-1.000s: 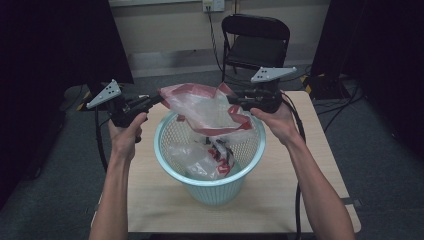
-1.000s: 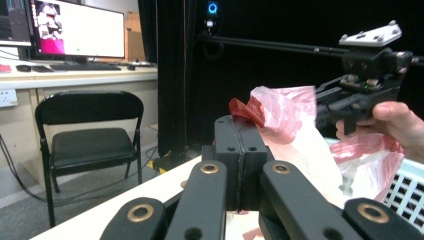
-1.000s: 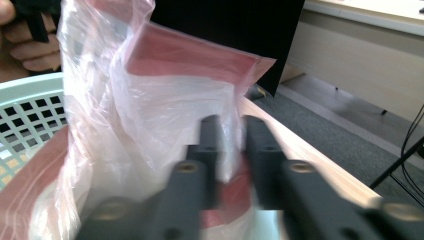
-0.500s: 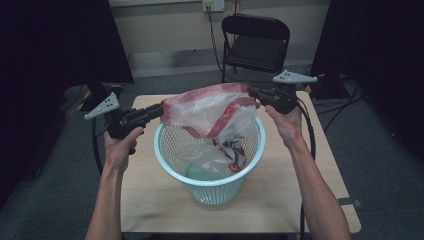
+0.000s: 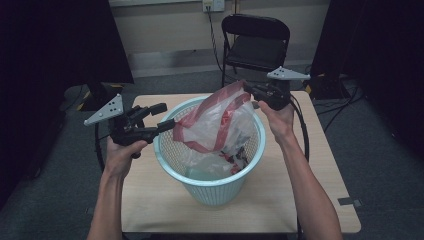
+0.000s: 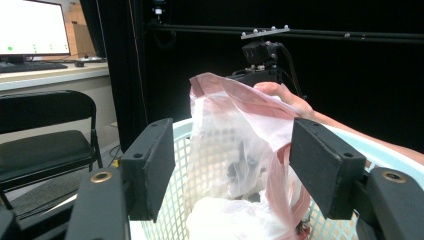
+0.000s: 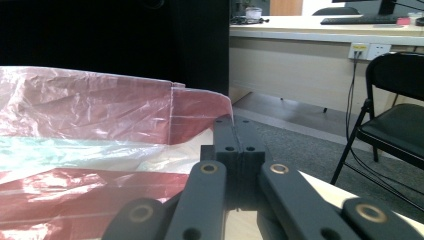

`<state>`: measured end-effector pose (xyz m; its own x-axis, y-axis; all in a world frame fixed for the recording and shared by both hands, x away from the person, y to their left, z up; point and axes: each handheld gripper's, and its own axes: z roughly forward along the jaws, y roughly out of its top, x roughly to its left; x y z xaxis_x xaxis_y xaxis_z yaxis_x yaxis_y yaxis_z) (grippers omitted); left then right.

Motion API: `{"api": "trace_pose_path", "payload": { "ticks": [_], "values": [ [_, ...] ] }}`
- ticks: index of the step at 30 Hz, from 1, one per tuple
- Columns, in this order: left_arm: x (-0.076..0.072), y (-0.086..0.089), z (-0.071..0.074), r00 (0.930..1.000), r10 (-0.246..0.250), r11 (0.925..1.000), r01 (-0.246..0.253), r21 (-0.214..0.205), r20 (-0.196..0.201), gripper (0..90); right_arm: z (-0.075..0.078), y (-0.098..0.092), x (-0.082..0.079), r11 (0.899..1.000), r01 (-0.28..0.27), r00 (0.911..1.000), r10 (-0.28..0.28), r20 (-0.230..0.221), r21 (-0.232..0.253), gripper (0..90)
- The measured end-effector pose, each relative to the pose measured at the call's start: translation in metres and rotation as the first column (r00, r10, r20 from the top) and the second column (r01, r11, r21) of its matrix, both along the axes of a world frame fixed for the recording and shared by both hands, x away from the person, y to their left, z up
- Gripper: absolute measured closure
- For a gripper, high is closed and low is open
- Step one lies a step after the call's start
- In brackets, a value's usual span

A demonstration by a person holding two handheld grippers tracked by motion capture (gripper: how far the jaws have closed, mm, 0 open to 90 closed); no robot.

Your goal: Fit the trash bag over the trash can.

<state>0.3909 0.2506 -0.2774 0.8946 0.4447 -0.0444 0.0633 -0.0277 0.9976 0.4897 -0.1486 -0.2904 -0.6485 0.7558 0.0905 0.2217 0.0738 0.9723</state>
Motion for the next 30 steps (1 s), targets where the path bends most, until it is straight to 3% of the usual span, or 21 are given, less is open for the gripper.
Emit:
{"api": "trace_pose_path", "payload": {
  "ticks": [7, 11, 13, 16, 19, 22, 25, 27, 28, 30],
  "values": [
    [-0.005, -0.010, 0.000, 0.9993, -0.037, 0.9993, 0.037, -0.006, -0.011, 30.2, -0.003, 0.000, 0.007, 0.999, 0.035, 0.9993, -0.035, -0.013, 0.000, 90.0],
    [0.002, -0.023, 0.002, 0.9988, -0.044, 0.9984, 0.044, 0.034, -0.021, 33.6, -0.002, 0.007, 0.005, 1.000, 0.014, 0.9999, -0.014, -0.004, 0.008, 90.0],
    [0.006, -0.025, 0.001, 0.9984, -0.052, 0.9970, 0.053, 0.056, -0.020, 61.8, 0.000, 0.010, 0.002, 1.000, -0.005, 1.0000, 0.005, 0.007, 0.012, 90.0],
    [0.017, -0.018, -0.001, 0.9988, -0.018, 0.9992, 0.020, 0.035, -0.045, 89.2, 0.004, 0.007, -0.002, 0.999, -0.027, 0.9994, 0.026, 0.022, 0.031, 90.0],
    [0.026, -0.002, 0.001, 0.9980, 0.051, 0.9986, -0.051, 0.013, -0.038, 90.0, 0.005, 0.002, -0.003, 0.999, -0.034, 0.9990, 0.034, 0.029, 0.026, 90.0],
    [0.040, 0.014, -0.001, 0.9887, 0.139, 0.9902, -0.140, -0.005, -0.056, 90.0, 0.005, -0.005, -0.001, 0.997, -0.067, 0.9975, 0.066, 0.028, 0.049, 90.0],
    [0.057, 0.021, -0.012, 0.9725, 0.211, 0.9771, -0.208, 0.045, -0.098, 90.0, 0.000, -0.007, 0.001, 0.994, -0.093, 0.9956, 0.093, 0.014, 0.049, 90.0],
    [0.066, 0.023, -0.021, 0.9662, 0.221, 0.9748, -0.216, 0.057, -0.132, 90.0, -0.003, -0.003, 0.001, 0.996, -0.091, 0.9958, 0.091, 0.010, 0.015, 90.0],
    [0.070, 0.024, -0.027, 0.9597, 0.237, 0.9710, -0.230, 0.065, -0.150, 90.0, -0.006, -0.002, 0.002, 0.995, -0.097, 0.9953, 0.097, 0.005, 0.012, 90.0],
    [0.078, 0.026, -0.040, 0.9524, 0.239, 0.9708, -0.231, 0.066, -0.189, 90.0, -0.012, -0.002, 0.004, 0.993, -0.115, 0.9933, 0.115, -0.007, 0.013, 90.0]
  ]
}}
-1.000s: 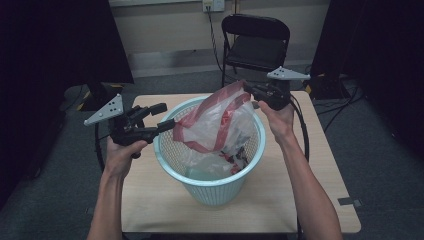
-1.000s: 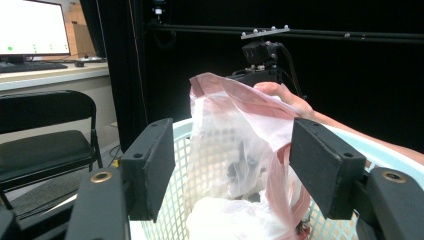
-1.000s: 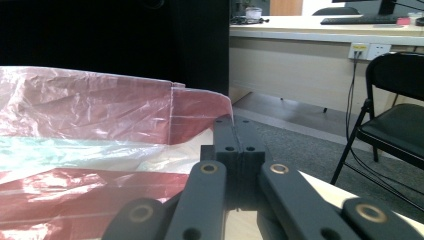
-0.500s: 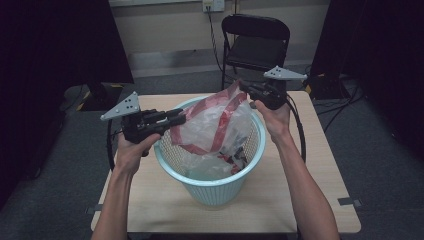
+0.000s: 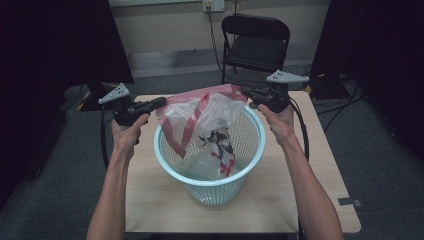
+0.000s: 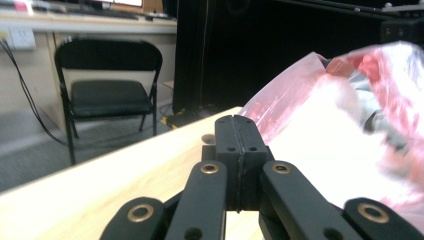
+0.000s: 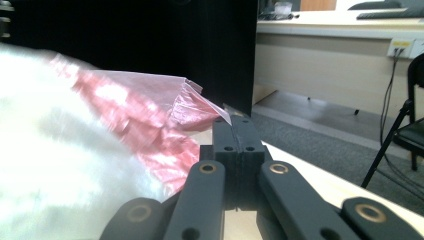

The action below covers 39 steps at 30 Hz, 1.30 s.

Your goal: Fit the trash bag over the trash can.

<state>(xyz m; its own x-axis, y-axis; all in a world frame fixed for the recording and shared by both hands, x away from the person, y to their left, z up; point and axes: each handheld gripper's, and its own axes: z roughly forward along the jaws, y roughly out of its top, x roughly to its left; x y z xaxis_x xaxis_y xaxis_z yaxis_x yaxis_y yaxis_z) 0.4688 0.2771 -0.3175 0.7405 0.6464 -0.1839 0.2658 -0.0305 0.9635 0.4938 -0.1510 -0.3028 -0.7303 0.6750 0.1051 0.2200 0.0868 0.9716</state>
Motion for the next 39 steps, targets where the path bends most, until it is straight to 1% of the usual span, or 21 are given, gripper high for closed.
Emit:
{"api": "trace_pose_path", "payload": {
  "ticks": [3, 5, 6, 9, 11, 13, 14, 16, 18, 20, 25, 28, 29, 30, 31, 32, 33, 34, 35, 37, 39],
  "values": [
    [0.007, 0.000, -0.016, 0.9988, 0.013, 0.9999, -0.012, 0.011, -0.048, 90.0, -0.012, 0.002, 0.003, 1.000, -0.013, 0.9996, 0.012, -0.027, -0.020, 90.0],
    [0.008, 0.002, -0.025, 0.9976, 0.013, 0.9999, -0.014, -0.004, -0.068, 90.0, -0.022, 0.003, 0.007, 0.999, -0.026, 0.9984, 0.025, -0.050, -0.024, 90.0],
    [0.007, 0.003, -0.030, 0.9971, 0.007, 0.9999, -0.008, -0.013, -0.076, 90.0, -0.026, 0.003, 0.008, 0.999, -0.035, 0.9977, 0.034, -0.059, -0.008, 90.0],
    [0.003, 0.003, -0.042, 0.9954, -0.006, 0.9999, 0.007, 0.014, -0.096, 90.0, -0.035, 0.003, 0.008, 0.999, -0.051, 0.9964, 0.051, -0.068, -0.006, 90.0],
    [-0.003, 0.005, -0.050, 0.9943, -0.018, 0.9997, 0.017, -0.015, -0.105, 90.0, -0.041, 0.002, 0.009, 0.997, -0.068, 0.9944, 0.066, -0.083, -0.024, 90.0],
    [-0.010, 0.005, -0.056, 0.9923, -0.042, 0.9991, 0.041, -0.011, -0.117, 90.0, -0.047, 0.000, 0.007, 0.996, -0.083, 0.9931, 0.081, -0.085, -0.022, 84.3],
    [-0.012, 0.005, -0.056, 0.9922, -0.045, 0.9990, 0.044, -0.009, -0.116, 90.0, -0.048, -0.001, 0.006, 0.997, -0.081, 0.9929, 0.079, -0.089, -0.020, 75.7],
    [-0.018, 0.005, -0.053, 0.9932, -0.051, 0.9987, 0.051, -0.004, -0.105, 90.0, -0.047, -0.003, 0.007, 0.998, -0.052, 0.9941, 0.050, -0.096, -0.019, 61.0],
    [-0.021, 0.007, -0.047, 0.9948, -0.047, 0.9988, 0.046, -0.014, -0.090, 86.2, -0.043, -0.007, 0.008, 0.999, -0.036, 0.9952, 0.035, -0.091, -0.008, 57.3],
    [-0.022, 0.011, -0.037, 0.9969, -0.023, 0.9997, 0.022, -0.008, -0.075, 76.2, -0.037, -0.009, 0.008, 1.000, -0.007, 0.9965, 0.006, -0.083, -0.015, 53.0],
    [-0.029, 0.020, -0.006, 1.0000, 0.008, 0.9989, -0.008, -0.047, 0.005, 69.8, -0.021, -0.013, 0.007, 1.000, 0.006, 0.9983, -0.006, -0.058, -0.007, 47.2],
    [-0.033, 0.021, 0.007, 0.9988, 0.006, 0.9987, -0.004, -0.052, 0.048, 68.3, -0.013, -0.015, 0.006, 1.000, 0.011, 0.9988, -0.011, -0.047, -0.009, 44.6],
    [-0.035, 0.019, 0.010, 0.9982, -0.005, 0.9974, 0.010, -0.071, 0.061, 67.2, -0.011, -0.015, 0.005, 1.000, 0.012, 0.9990, -0.012, -0.043, -0.012, 44.2],
    [-0.036, 0.017, 0.011, 0.9977, -0.021, 0.9963, 0.026, -0.081, 0.065, 65.3, -0.010, -0.016, 0.005, 1.000, 0.012, 0.9990, -0.013, -0.043, -0.012, 44.2],
    [-0.036, 0.012, 0.011, 0.9970, -0.048, 0.9959, 0.052, -0.074, 0.061, 63.5, -0.008, -0.017, 0.004, 1.000, 0.020, 0.9989, -0.020, -0.042, -0.009, 44.4],
    [-0.036, 0.009, 0.010, 0.9964, -0.065, 0.9958, 0.068, -0.062, 0.054, 62.5, -0.005, -0.018, 0.002, 1.000, 0.023, 0.9991, -0.023, -0.035, -0.002, 44.8],
    [-0.035, 0.004, 0.009, 0.9971, -0.059, 0.9979, 0.060, -0.025, 0.048, 61.0, -0.002, -0.018, 0.000, 1.000, 0.020, 0.9994, -0.019, -0.030, 0.003, 45.3],
    [-0.034, 0.001, 0.006, 0.9964, -0.075, 0.9966, 0.076, -0.031, 0.040, 60.3, 0.001, -0.018, -0.001, 1.000, 0.012, 0.9996, -0.012, -0.024, 0.011, 45.5],
    [-0.033, 0.000, 0.005, 0.9955, -0.092, 0.9939, 0.093, -0.059, 0.026, 62.5, 0.005, -0.017, -0.003, 1.000, -0.002, 0.9998, 0.002, -0.020, 0.013, 45.5],
    [-0.035, 0.000, 0.003, 0.9937, -0.109, 0.9910, 0.110, -0.076, 0.026, 66.7, 0.012, -0.013, -0.007, 1.000, -0.019, 0.9997, 0.019, -0.013, 0.018, 45.5],
    [-0.038, 0.001, 0.005, 0.9924, -0.122, 0.9904, 0.123, -0.063, 0.018, 67.6, 0.021, -0.007, -0.011, 0.998, -0.057, 0.9984, 0.057, 0.003, 0.026, 45.2]
  ]
}}
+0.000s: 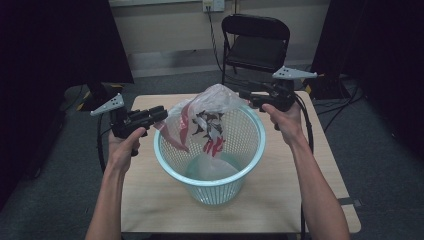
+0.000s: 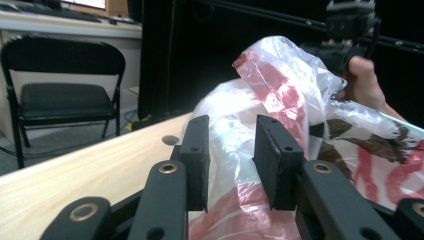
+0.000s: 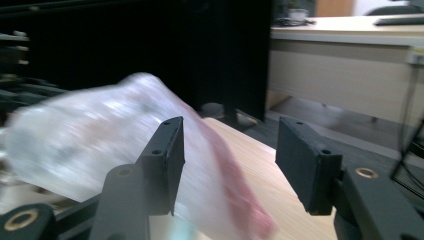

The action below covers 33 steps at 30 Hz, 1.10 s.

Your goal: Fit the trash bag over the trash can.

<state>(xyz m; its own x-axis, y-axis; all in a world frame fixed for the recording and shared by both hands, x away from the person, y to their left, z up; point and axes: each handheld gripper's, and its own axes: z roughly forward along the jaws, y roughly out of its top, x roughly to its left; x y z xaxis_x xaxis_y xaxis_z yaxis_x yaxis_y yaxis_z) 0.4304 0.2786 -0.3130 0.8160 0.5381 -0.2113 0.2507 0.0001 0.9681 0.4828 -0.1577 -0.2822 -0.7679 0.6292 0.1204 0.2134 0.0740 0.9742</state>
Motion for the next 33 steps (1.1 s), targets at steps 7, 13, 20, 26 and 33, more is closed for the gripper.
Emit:
{"api": "trace_pose_path", "payload": {
  "ticks": [7, 13, 20, 26, 33],
  "values": [
    [-0.008, 0.001, 0.003, 0.9994, -0.036, 0.9989, 0.036, 0.030, 0.001, 66.2, 0.013, 0.025, -0.007, 0.993, -0.112, 0.9937, 0.112, -0.005, -0.023, 42.3],
    [-0.003, 0.001, 0.001, 0.9994, -0.030, 0.9995, 0.030, 0.011, -0.016, 64.6, 0.003, 0.031, -0.001, 0.982, -0.157, 0.9848, 0.148, -0.090, -0.105, 54.0],
    [-0.006, 0.004, -0.002, 0.9991, -0.038, 0.9991, 0.038, -0.016, -0.017, 68.6, 0.001, 0.023, -0.008, 0.986, -0.145, 0.9894, 0.145, -0.013, -0.084, 90.0],
    [-0.010, 0.007, -0.005, 0.9989, -0.041, 0.9982, 0.040, -0.045, -0.021, 68.4, -0.002, 0.003, -0.024, 0.997, -0.069, 0.9962, 0.071, 0.051, -0.038, 90.0],
    [-0.014, 0.009, -0.008, 0.9979, -0.061, 0.9957, 0.059, -0.072, -0.022, 68.1, -0.025, -0.026, -0.042, 1.000, -0.009, 0.9988, 0.010, 0.049, -0.020, 90.0]
  ]
}}
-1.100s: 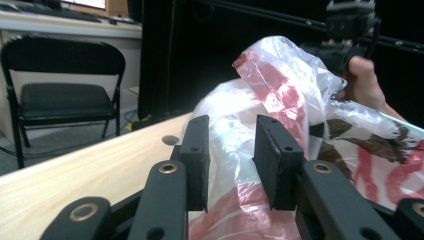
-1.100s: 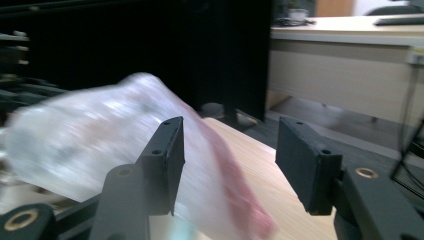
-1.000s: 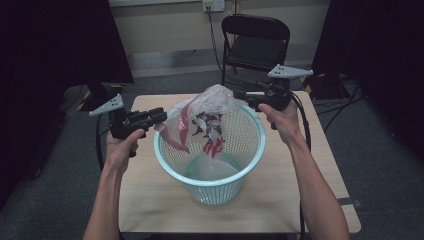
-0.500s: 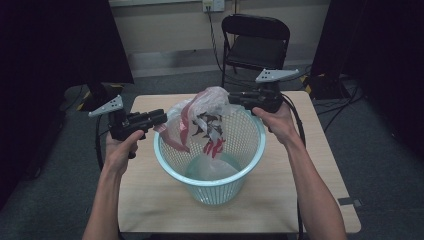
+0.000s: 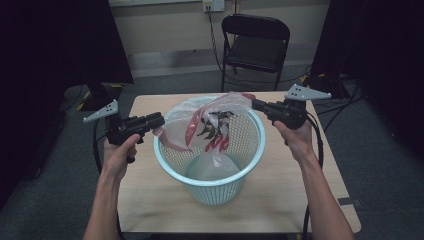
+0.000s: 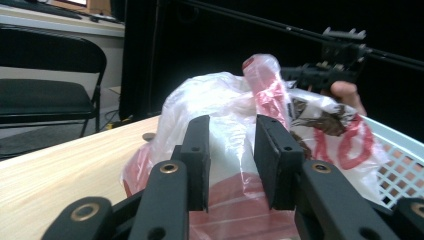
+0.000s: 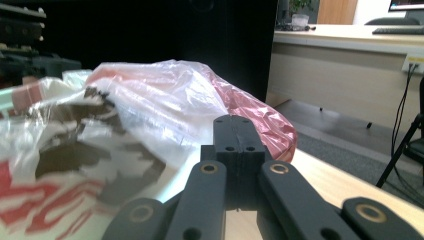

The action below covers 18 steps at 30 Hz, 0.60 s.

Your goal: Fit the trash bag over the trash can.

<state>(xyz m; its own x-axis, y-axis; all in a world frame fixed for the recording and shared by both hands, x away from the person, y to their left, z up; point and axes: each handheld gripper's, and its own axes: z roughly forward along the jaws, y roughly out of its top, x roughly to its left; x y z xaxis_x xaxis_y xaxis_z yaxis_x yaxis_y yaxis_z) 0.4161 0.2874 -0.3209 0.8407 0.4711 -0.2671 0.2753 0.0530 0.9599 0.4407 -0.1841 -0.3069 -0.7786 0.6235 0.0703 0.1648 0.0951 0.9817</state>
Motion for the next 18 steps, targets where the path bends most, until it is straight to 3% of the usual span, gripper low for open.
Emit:
{"api": "trace_pose_path", "payload": {
  "ticks": [6, 11, 13, 18],
  "values": [
    [-0.011, 0.005, -0.002, 0.9999, -0.015, 0.9998, 0.015, -0.016, -0.005, 67.3, -0.022, -0.001, -0.002, 1.000, -0.007, 0.9993, 0.006, -0.036, -0.012, 90.0],
    [-0.022, 0.011, 0.001, 0.9983, -0.056, 0.9985, 0.056, -0.002, -0.017, 66.1, -0.028, 0.005, 0.002, 0.999, -0.026, 0.9984, 0.024, -0.050, -0.032, 90.0],
    [-0.022, 0.013, 0.003, 0.9975, -0.069, 0.9975, 0.070, 0.009, -0.013, 64.4, -0.026, 0.003, 0.003, 0.999, -0.011, 0.9988, 0.009, -0.048, -0.038, 79.5],
    [-0.006, 0.009, 0.013, 0.9991, -0.037, 0.9993, 0.037, 0.005, 0.020, 58.9, -0.010, -0.005, 0.013, 0.999, 0.047, 0.9976, -0.046, -0.051, 0.005, 62.1]
  ]
}}
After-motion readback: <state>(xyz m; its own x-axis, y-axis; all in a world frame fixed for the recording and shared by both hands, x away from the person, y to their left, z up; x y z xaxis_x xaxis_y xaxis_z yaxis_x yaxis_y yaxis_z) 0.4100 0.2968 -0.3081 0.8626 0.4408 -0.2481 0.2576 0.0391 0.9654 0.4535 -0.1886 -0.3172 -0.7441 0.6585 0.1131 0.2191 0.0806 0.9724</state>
